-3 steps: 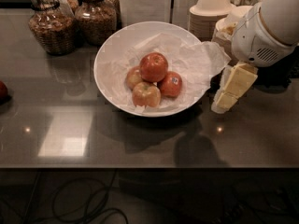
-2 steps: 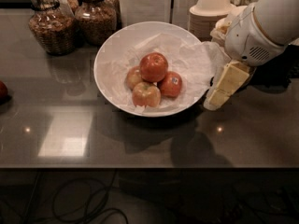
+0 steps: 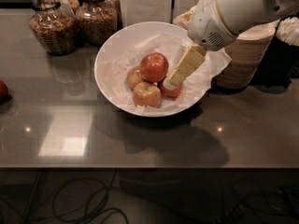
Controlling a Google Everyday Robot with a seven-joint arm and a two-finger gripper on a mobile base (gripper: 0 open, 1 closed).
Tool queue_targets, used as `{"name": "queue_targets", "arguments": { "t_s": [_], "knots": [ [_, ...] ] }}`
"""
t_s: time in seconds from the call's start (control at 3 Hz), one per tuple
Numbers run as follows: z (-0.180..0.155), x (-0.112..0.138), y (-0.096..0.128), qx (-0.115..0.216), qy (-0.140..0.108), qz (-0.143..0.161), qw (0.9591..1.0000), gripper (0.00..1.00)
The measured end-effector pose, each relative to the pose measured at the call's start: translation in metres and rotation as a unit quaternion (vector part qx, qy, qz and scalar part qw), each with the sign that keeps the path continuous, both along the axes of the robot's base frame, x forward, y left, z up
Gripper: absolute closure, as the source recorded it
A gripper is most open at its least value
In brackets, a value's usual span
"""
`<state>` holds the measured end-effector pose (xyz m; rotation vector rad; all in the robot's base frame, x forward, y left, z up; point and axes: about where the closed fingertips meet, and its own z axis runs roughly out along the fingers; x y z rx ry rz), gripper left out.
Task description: Pick apple from white bowl
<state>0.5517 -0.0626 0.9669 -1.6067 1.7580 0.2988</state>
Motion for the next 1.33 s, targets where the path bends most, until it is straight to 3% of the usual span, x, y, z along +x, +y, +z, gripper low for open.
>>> {"name": "queue_targets", "arguments": {
  "t_s": [0.67, 1.33],
  "knots": [
    [-0.021, 0.014, 0.037, 0.073, 0.034, 0.037, 0.9961, 0.00],
    [-0.046, 0.015, 0.046, 0.093, 0.063, 0.044, 0.9927, 0.00]
  ]
}}
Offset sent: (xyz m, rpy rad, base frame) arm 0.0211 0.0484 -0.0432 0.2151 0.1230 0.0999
